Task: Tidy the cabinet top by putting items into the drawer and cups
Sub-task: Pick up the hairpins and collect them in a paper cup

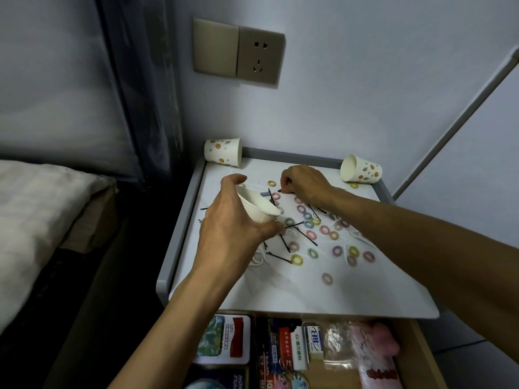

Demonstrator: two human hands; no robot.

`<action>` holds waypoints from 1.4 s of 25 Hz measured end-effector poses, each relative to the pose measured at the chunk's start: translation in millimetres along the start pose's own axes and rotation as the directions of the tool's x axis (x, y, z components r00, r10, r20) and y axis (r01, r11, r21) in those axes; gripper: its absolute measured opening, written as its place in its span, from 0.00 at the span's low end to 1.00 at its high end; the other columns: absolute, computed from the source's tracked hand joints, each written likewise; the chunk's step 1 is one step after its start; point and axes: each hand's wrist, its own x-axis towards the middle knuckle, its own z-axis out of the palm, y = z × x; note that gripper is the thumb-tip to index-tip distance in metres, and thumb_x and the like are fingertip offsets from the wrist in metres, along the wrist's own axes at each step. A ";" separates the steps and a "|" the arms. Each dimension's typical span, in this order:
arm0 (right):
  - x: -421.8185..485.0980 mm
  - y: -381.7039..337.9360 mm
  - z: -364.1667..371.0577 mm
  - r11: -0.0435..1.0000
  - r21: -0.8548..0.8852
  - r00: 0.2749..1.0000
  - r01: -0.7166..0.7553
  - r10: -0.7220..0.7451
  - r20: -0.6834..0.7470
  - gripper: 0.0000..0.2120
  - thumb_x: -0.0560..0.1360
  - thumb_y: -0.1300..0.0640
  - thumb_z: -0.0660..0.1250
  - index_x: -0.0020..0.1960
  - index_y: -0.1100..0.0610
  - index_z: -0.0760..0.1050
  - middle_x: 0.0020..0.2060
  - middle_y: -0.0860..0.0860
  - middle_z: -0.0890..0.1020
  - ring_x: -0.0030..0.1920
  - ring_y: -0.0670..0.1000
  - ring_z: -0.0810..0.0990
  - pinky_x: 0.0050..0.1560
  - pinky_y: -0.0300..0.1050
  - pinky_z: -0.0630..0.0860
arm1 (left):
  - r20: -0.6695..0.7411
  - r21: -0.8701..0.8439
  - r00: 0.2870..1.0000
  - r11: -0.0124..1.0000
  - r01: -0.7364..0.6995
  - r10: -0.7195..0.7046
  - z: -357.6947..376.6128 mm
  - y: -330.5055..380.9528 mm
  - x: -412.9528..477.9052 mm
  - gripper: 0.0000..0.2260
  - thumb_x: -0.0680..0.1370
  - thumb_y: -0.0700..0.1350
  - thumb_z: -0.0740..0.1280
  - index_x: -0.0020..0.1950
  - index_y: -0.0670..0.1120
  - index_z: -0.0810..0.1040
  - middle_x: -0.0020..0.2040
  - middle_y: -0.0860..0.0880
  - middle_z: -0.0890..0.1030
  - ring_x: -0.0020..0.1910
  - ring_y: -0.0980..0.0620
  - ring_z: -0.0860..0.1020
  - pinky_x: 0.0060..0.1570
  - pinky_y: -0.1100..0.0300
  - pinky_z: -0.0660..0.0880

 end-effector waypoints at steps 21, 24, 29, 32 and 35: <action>-33.7 -34.6 -93.1 0.886 0.452 0.991 0.103 -0.051 -0.125 0.03 0.76 0.62 0.68 0.46 0.58 0.81 0.34 0.50 0.83 0.32 0.47 0.76 0.36 0.39 0.74 | 0.008 -0.032 1.000 0.999 -0.012 0.012 9.0 1.9 -1.0 0.40 0.63 0.52 0.81 0.70 0.54 0.64 0.60 0.52 0.77 0.56 0.49 0.76 0.50 0.55 0.75; -83.6 -67.0 -123.8 0.883 0.412 0.960 0.223 -0.272 0.063 0.02 0.74 0.59 0.72 0.46 0.54 0.83 0.38 0.49 0.85 0.36 0.48 0.81 0.40 0.40 0.77 | 0.039 -0.019 0.999 1.000 -0.006 0.007 13.5 3.2 -4.9 0.40 0.62 0.53 0.81 0.69 0.56 0.64 0.58 0.52 0.77 0.56 0.49 0.76 0.51 0.53 0.75; -127.7 -75.1 -126.3 0.879 0.402 0.947 0.257 -0.313 0.077 0.03 0.74 0.58 0.72 0.47 0.54 0.84 0.41 0.46 0.85 0.42 0.42 0.83 0.45 0.37 0.78 | 0.068 -0.039 0.997 0.998 -0.044 0.046 22.1 12.6 -15.3 0.39 0.63 0.50 0.81 0.69 0.56 0.64 0.55 0.53 0.78 0.51 0.51 0.76 0.37 0.66 0.68; -122.9 -32.1 -111.5 0.882 0.470 0.997 0.042 -0.005 -0.081 0.03 0.75 0.58 0.71 0.46 0.55 0.84 0.38 0.47 0.85 0.37 0.42 0.82 0.40 0.38 0.77 | 0.051 -0.044 0.997 0.998 -0.047 0.050 21.4 12.3 -17.4 0.39 0.63 0.50 0.81 0.68 0.56 0.65 0.56 0.53 0.77 0.53 0.50 0.75 0.40 0.63 0.69; -109.1 10.0 -67.6 0.896 0.360 0.962 -0.261 0.273 0.019 0.09 0.74 0.54 0.73 0.44 0.60 0.83 0.38 0.52 0.85 0.38 0.49 0.83 0.40 0.45 0.78 | 0.036 -0.049 0.998 0.998 -0.043 0.045 18.6 9.2 -16.2 0.39 0.63 0.50 0.81 0.68 0.56 0.65 0.58 0.53 0.77 0.55 0.49 0.75 0.46 0.59 0.71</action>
